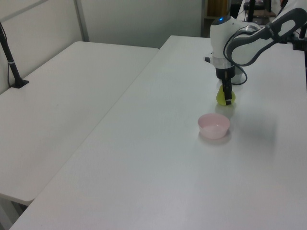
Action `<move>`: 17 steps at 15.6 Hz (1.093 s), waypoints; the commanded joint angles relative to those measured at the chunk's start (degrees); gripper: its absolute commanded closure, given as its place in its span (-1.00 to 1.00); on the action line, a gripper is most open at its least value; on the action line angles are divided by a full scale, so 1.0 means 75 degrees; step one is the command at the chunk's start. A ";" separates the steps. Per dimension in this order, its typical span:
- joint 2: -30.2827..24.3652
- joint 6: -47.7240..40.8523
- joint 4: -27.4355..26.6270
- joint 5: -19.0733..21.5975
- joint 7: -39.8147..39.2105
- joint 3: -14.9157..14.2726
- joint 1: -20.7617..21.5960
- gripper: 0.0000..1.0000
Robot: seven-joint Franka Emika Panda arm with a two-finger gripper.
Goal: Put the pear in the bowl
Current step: 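Close the gripper on the pear and lift it up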
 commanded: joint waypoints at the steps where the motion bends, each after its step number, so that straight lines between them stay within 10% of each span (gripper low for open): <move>1: -0.0155 0.0234 -0.0220 -0.0097 -0.0427 -0.0046 0.0002 0.64; 4: -0.0611 -0.0174 -0.0162 -0.0073 -0.0463 -0.0081 -0.0010 1.00; 12: -0.1632 -0.3175 0.2157 0.0009 -0.0440 -0.0233 0.0119 1.00; 17: -0.1644 -0.3223 0.2347 0.0020 0.0097 -0.0233 0.0704 1.00</move>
